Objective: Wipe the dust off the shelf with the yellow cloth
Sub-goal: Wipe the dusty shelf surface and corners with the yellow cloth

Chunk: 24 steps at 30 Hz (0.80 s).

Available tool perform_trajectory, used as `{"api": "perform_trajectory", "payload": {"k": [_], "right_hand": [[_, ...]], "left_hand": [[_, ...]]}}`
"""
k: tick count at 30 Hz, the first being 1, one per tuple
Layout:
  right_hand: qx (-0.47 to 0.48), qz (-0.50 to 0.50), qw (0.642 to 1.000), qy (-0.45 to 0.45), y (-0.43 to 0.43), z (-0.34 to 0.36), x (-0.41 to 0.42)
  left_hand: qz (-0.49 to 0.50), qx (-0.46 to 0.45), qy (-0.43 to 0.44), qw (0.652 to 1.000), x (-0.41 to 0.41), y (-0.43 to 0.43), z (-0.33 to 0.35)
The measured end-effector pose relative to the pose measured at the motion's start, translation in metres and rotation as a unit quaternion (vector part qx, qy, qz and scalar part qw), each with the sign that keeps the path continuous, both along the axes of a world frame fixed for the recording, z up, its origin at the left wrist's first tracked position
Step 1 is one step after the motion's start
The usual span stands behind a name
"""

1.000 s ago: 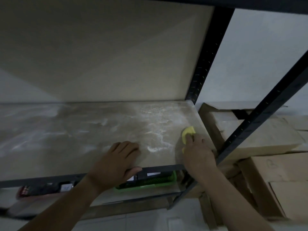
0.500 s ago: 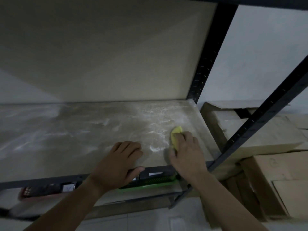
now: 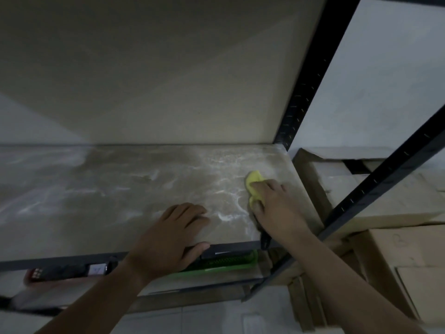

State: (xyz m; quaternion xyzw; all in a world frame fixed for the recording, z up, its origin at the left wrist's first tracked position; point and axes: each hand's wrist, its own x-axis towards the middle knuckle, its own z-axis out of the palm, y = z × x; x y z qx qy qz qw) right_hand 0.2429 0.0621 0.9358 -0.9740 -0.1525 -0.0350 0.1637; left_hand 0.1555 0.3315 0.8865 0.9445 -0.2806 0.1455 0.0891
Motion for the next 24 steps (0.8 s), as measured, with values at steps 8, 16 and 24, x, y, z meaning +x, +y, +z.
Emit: {"api": "perform_trajectory", "payload": {"k": [8,16,24], "right_hand": [[0.012,-0.197,0.980,0.004,-0.023,0.008,0.102],[-0.021,-0.152,0.988,-0.013,0.014,0.005,0.126],[0.016,-0.168,0.986,0.005,-0.005,0.010,0.159]], "left_hand": [[0.007,-0.006,0.035,0.999,0.001,0.000,0.002],[0.008,-0.013,0.056,0.998,0.003,0.003,0.003],[0.017,-0.012,0.061,0.998,0.001,0.002,0.006]]}}
